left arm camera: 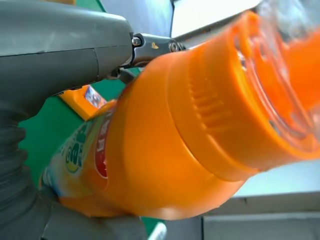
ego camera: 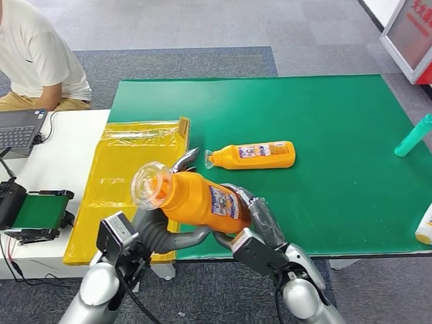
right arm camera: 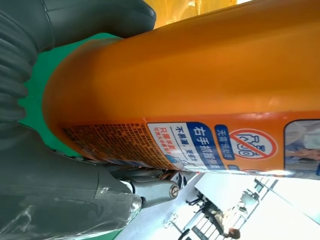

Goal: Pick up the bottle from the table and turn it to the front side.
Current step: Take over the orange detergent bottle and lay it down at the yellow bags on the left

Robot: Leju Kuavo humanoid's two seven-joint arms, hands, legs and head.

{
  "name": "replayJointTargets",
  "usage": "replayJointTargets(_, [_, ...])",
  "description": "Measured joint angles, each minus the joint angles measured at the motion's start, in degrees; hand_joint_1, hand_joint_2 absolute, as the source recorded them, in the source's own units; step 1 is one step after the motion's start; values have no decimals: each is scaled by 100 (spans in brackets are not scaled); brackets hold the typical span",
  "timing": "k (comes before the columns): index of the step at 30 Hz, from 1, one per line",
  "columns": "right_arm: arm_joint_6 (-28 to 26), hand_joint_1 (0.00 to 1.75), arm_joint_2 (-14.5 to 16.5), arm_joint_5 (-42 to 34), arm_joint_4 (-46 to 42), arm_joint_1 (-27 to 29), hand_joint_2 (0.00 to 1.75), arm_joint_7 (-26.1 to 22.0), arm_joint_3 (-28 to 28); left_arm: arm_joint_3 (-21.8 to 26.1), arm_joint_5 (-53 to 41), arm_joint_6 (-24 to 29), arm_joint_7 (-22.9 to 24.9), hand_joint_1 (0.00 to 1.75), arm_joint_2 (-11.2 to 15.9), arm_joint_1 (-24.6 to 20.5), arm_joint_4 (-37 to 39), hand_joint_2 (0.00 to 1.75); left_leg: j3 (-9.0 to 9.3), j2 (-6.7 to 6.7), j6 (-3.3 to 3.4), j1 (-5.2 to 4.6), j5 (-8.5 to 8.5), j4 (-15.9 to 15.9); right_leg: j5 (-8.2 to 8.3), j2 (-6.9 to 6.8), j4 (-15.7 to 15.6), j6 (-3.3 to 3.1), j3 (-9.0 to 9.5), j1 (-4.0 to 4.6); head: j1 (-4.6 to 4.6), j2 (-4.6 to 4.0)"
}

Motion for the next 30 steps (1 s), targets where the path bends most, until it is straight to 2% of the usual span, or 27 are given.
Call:
replayJointTargets(4, [-48,175,-2,-84,0,-35,175,-18,15,-21,380,-180,2,175,1,-14,11,175,0,0,0,0,0,0,0,0,0,0,0,0,-1,0])
replayJointTargets(6, [-134,175,-3,-211,1,-29,175,-190,23,-38,502,-203,-17,175,-1,-55,19,175,0,0,0,0,0,0,0,-1,0,0,-2,0,-2,0])
replayJointTargets(10, [-376,175,-21,-838,-26,152,175,-1475,-84,-219,875,-211,-63,175,-53,-252,21,175,-8,-1,4,-1,1,0,1,-8,0,0,1,-1,1,0])
replayJointTargets(11, [-393,175,-32,-824,-71,173,175,-1539,-102,-254,924,-188,-80,175,-62,-273,22,175,-6,3,3,-1,-1,0,2,-4,0,-1,0,-1,0,0])
replayJointTargets(12, [-392,175,-43,-753,-130,182,175,-1422,-103,-275,962,-164,-102,175,-64,-281,27,175,-5,7,3,-1,-3,0,3,1,0,-2,-1,-1,-1,0])
replayJointTargets(13, [-387,167,-50,-688,-189,192,175,-1214,-93,-281,994,-145,-124,175,-60,-283,37,175,-4,12,3,-1,-4,0,3,5,0,-3,-3,-1,-3,0])
replayJointTargets(16, [-376,36,-55,-703,-296,222,175,-755,-58,-278,1055,-78,-190,175,-38,-266,80,175,-8,14,5,0,0,0,2,1,0,-2,-5,1,-2,-1])
replayJointTargets(17, [-374,0,-56,-749,-322,226,175,-663,-57,-275,1067,-37,-214,175,-37,-254,91,175,-9,14,5,1,0,0,2,0,0,-3,-6,2,-1,-1])
replayJointTargets(24, [-385,0,-62,-858,-448,226,175,-423,-103,-203,1192,280,-358,175,-26,-87,105,175,-9,14,4,1,0,0,3,3,0,-3,-7,2,0,0])
replayJointTargets(30, [-505,0,-64,-829,-565,262,175,-381,-217,70,1051,706,-475,175,-26,81,69,175,-8,14,4,1,0,0,3,4,0,-4,-8,1,-1,-1])
